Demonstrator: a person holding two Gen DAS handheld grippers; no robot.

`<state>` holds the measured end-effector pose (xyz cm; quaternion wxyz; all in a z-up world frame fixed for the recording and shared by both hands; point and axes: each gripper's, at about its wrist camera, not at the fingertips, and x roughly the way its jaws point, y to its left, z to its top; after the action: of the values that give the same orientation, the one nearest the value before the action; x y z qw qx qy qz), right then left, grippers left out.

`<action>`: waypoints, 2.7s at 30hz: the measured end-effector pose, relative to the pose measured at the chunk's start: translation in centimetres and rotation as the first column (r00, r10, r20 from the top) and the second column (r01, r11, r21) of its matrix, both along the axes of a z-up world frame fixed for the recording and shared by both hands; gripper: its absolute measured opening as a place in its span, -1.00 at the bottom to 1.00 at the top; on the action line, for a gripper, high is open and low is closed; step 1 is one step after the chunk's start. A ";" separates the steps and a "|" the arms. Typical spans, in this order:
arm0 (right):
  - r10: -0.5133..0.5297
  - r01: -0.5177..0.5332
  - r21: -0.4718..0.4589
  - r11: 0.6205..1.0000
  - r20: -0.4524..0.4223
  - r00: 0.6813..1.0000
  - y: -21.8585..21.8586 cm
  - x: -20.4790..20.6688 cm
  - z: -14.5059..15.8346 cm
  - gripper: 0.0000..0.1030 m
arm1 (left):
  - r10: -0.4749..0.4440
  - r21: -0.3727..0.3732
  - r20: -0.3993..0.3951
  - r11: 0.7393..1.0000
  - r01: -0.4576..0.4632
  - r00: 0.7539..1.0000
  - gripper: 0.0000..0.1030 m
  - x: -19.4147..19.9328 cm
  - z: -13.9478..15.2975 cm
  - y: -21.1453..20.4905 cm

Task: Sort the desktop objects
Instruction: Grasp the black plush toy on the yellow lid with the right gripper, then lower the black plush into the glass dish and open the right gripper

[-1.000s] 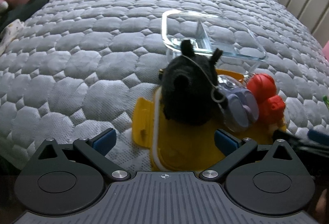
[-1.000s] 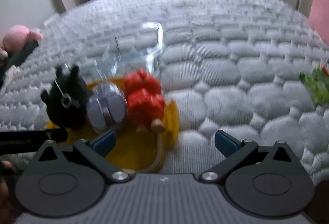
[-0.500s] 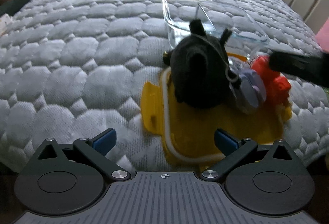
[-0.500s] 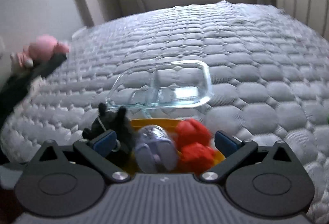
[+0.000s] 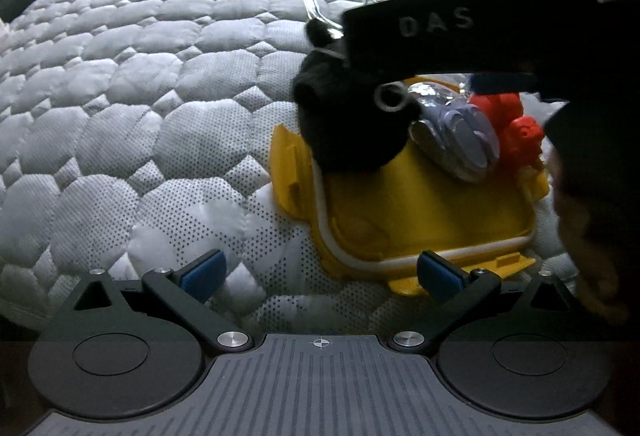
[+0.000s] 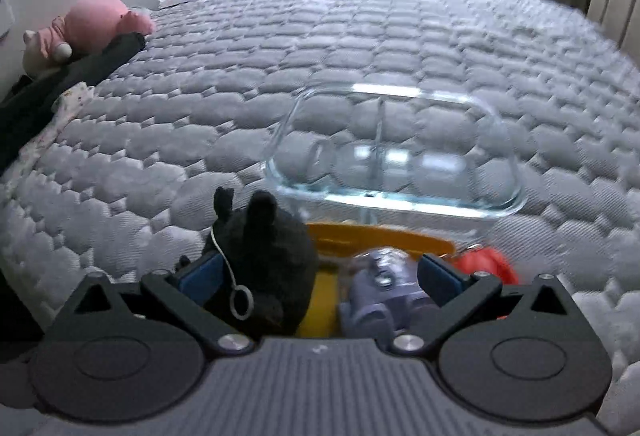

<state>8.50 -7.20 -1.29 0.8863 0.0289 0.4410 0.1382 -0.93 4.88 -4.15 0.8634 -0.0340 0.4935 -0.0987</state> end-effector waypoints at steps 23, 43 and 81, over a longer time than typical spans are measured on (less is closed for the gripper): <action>0.053 -0.055 0.056 0.997 0.035 0.998 -1.8 -0.6 2.7 -0.32 | 0.026 -0.050 -0.029 0.998 -0.027 0.999 1.00 0.7 -0.4 0.5; 0.052 -0.057 0.304 0.951 0.024 0.998 -5.0 2.2 6.2 0.19 | 0.013 -0.154 -0.037 0.988 -0.019 0.999 1.00 1.4 -0.2 1.8; -0.079 0.074 0.210 0.975 0.012 0.997 -2.1 9.6 2.2 -0.55 | 0.002 -0.123 -0.011 0.992 -0.003 1.000 1.00 2.4 0.2 1.6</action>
<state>18.07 -9.30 0.90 0.8875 0.1375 0.4135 0.1499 1.45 6.48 -3.98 0.8573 -0.0881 0.4910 -0.1275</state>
